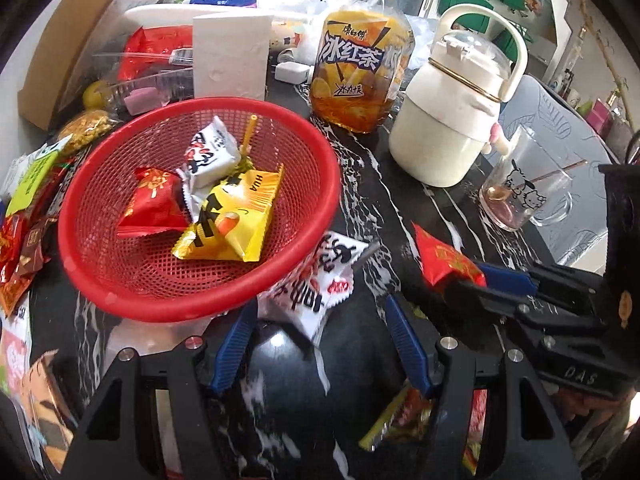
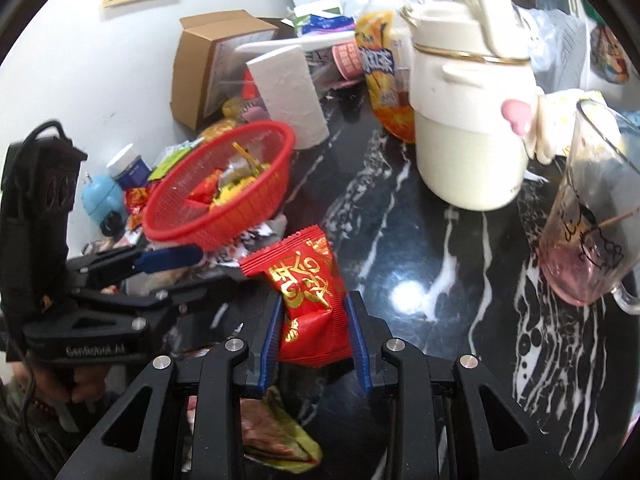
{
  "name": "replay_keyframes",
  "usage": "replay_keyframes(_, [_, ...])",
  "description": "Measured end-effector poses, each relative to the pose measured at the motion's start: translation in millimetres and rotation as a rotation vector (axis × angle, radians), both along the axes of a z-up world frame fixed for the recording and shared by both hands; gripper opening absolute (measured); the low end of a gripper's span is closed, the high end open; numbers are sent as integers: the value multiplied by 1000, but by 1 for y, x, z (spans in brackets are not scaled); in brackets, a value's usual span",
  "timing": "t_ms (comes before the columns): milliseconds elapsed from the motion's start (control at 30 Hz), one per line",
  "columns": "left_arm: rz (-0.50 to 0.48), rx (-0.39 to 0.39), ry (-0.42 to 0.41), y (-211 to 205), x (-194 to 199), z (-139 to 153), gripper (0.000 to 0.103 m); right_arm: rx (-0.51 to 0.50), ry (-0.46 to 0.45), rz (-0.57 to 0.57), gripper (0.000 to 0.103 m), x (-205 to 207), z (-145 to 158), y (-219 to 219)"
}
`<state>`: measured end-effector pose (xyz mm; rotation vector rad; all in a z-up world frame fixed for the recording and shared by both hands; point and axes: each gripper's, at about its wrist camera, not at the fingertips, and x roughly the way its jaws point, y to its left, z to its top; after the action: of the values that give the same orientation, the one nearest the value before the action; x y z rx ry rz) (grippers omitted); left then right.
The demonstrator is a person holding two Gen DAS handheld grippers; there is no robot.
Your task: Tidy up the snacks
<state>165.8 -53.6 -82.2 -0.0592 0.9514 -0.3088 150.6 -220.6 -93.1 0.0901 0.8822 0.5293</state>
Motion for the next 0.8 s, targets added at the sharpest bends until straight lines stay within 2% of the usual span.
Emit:
replay_keyframes(333, [-4, 49, 41, -15, 25, -9, 65, 6, 27, -59, 31, 3, -6, -13])
replay_keyframes(367, [-7, 49, 42, -14, 27, -10, 60, 5, 27, -62, 31, 4, -5, -14])
replay_keyframes(400, [-17, 48, 41, -15, 28, -11, 50, 4, 26, -64, 31, 3, -5, -14])
replay_keyframes(433, [-18, 60, 46, -17, 28, -12, 36, 4, 26, -64, 31, 3, -5, -14])
replay_keyframes(600, [-38, 86, 33, -19, 25, -12, 33, -4, 28, -64, 31, 1, -6, -13])
replay_keyframes(800, [-37, 43, 80, -16, 6, -12, 33, -9, 42, -61, 31, 1, -8, -8])
